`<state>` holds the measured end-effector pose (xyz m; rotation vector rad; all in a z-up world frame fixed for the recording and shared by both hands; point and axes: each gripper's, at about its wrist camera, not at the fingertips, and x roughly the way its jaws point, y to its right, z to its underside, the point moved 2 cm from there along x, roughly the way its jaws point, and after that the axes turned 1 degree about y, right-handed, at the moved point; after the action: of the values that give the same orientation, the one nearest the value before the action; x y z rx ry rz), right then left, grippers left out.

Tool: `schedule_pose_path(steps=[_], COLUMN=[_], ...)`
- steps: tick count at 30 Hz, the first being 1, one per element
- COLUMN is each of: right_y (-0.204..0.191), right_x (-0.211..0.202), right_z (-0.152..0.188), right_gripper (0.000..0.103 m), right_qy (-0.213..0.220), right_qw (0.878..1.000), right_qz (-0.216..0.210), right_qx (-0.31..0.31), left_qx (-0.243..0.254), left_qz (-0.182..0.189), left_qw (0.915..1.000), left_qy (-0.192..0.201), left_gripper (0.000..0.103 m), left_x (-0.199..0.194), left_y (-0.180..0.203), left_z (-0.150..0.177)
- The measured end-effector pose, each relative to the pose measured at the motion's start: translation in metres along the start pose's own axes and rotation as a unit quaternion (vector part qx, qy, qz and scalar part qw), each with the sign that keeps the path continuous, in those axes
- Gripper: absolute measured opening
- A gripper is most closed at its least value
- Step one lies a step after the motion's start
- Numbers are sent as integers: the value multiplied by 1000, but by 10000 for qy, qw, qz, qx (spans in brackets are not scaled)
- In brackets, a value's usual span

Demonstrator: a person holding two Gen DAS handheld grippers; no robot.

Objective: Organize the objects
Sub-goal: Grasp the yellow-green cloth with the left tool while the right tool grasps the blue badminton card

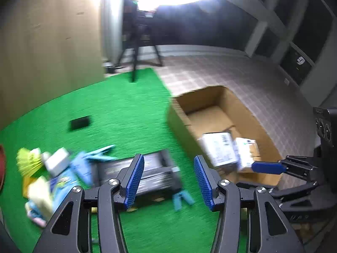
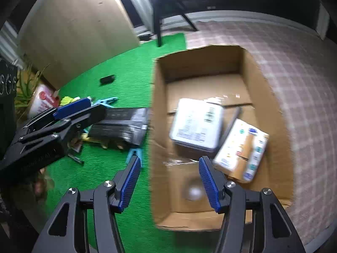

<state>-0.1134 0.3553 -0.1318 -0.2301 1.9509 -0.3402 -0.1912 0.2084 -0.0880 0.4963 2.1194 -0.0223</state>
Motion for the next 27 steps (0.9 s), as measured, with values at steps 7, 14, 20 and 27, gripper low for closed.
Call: schedule_pose_path(steps=[7, 14, 20, 27], right_y=[-45, -93, -137, -182], right_x=[16, 40, 72, 112], right_z=[-10, -28, -51, -71], right_gripper=[54, 55, 57, 62], right_qy=[-149, -405, -727, -1249], right_qw=[9992, 9965, 9927, 9864], right_qz=[-276, -606, -792, -818], right_qx=[-243, -408, -554, -681], left_qx=[-552, -1052, -1037, -821], left_qz=[-440, -661, -735, -640], left_qw=[9975, 9922, 9915, 9938], left_qy=[85, -22, -260, -394], left_gripper=[53, 53, 53, 53], left_x=[-35, -49, -44, -33], left_y=[-89, -169, -202, -204], left_z=[24, 51, 72, 79])
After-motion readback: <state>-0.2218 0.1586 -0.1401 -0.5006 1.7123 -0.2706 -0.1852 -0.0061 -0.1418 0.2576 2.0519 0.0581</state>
